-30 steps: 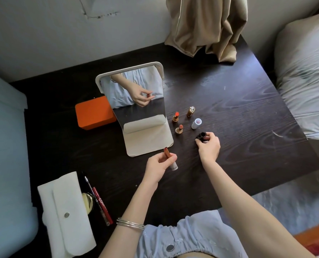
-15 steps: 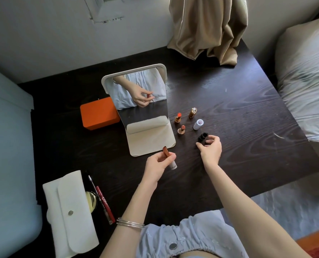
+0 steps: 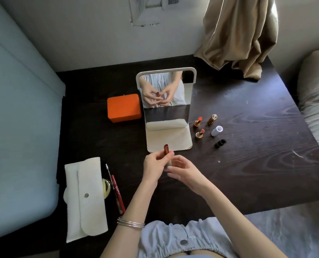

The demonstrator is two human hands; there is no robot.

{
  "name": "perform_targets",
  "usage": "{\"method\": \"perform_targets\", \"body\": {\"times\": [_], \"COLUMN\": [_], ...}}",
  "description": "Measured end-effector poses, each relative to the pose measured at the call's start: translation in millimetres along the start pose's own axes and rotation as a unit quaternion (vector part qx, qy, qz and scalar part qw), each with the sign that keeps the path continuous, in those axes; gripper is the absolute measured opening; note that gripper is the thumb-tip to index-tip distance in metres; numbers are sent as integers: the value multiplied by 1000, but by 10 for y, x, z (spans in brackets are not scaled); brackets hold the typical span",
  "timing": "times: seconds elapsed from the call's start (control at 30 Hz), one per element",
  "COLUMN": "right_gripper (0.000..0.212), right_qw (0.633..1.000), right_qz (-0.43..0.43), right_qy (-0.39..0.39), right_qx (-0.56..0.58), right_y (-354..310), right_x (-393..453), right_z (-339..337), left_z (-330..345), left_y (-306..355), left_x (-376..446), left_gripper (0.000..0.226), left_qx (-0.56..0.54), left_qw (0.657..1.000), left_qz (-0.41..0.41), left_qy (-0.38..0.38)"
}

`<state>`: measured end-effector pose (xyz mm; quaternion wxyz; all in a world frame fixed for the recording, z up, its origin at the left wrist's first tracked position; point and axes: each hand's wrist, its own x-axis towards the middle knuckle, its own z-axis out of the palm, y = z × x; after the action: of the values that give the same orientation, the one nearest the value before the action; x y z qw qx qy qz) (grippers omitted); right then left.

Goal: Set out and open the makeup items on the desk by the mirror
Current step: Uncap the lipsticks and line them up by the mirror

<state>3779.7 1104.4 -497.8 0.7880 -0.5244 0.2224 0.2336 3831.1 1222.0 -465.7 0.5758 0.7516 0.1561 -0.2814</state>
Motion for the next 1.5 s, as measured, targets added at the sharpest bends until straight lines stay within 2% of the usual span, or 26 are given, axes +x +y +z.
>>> {"method": "perform_targets", "body": {"times": [0.13, 0.43, 0.53, 0.67, 0.77, 1.03, 1.5], "right_gripper": [21, 19, 23, 36, 39, 42, 40], "right_qw": [995, 992, 995, 999, 997, 995, 997], "right_qz": [-36, -33, -37, -22, -28, -26, -22], "right_qy": [29, 3, -4, -14, -14, 1, -9], "right_qx": [-91, -118, -92, 35, 71, 101, 68], "right_y": [-8, 35, 36, 54, 69, 78, 64], "right_x": [10, -81, -118, -130, -120, -111, -148], "right_z": [146, 181, 205, 222, 254, 319, 248], "left_z": [-112, -286, -299, -320, -309, -326, -302], "left_y": [-2, -41, -39, -21, -43, -58, -79], "left_x": [-62, -113, -108, -110, -127, -127, -123], "left_gripper": [26, 41, 47, 44, 44, 42, 39], "left_qx": [-35, -47, -50, -62, -45, -57, -37], "left_qw": [999, 998, 997, 994, 995, 994, 994], "left_qz": [14, 40, 59, 84, 91, 93, 103], "left_qy": [2, 4, 6, 17, 16, 21, 21]}}
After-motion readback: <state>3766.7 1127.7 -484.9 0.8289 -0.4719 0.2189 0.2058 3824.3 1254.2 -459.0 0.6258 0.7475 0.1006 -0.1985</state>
